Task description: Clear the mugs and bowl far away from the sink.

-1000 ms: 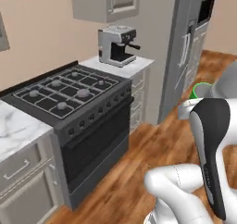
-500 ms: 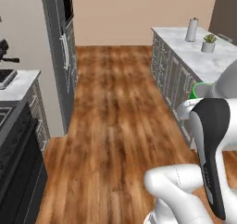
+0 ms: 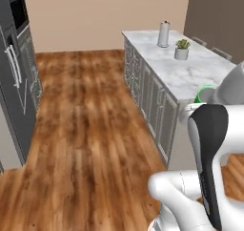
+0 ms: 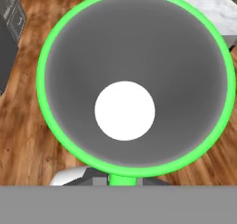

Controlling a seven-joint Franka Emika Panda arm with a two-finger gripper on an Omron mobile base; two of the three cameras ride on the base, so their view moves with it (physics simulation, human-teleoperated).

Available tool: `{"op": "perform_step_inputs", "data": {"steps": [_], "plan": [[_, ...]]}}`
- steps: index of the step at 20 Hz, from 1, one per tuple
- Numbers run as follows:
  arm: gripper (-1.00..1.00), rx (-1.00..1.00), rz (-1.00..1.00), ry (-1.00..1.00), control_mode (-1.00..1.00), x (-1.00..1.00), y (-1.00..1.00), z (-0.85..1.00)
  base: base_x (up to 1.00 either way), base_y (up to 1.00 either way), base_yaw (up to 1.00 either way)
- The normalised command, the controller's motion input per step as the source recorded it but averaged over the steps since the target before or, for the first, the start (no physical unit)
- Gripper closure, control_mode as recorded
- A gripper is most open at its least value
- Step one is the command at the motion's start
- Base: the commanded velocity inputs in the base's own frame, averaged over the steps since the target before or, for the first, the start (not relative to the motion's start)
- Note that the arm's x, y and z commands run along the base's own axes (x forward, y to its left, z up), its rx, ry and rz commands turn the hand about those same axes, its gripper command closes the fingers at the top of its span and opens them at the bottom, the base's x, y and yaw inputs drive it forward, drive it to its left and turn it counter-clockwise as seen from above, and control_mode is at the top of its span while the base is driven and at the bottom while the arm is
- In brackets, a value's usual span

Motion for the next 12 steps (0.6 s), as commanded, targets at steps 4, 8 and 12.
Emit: {"op": "perform_step_inputs", "data": {"steps": [4,8,12], "plan": [[1.0,0.0,0.0,0.0,1.0,0.0,0.0,0.0,1.0,-1.0,0.05],[1.0,0.0,0.0,0.0,1.0,0.0,0.0,0.0,1.0,-1.0,0.0],[1.0,0.0,0.0,0.0,1.0,0.0,0.0,0.0,1.0,-1.0,0.0]]}}
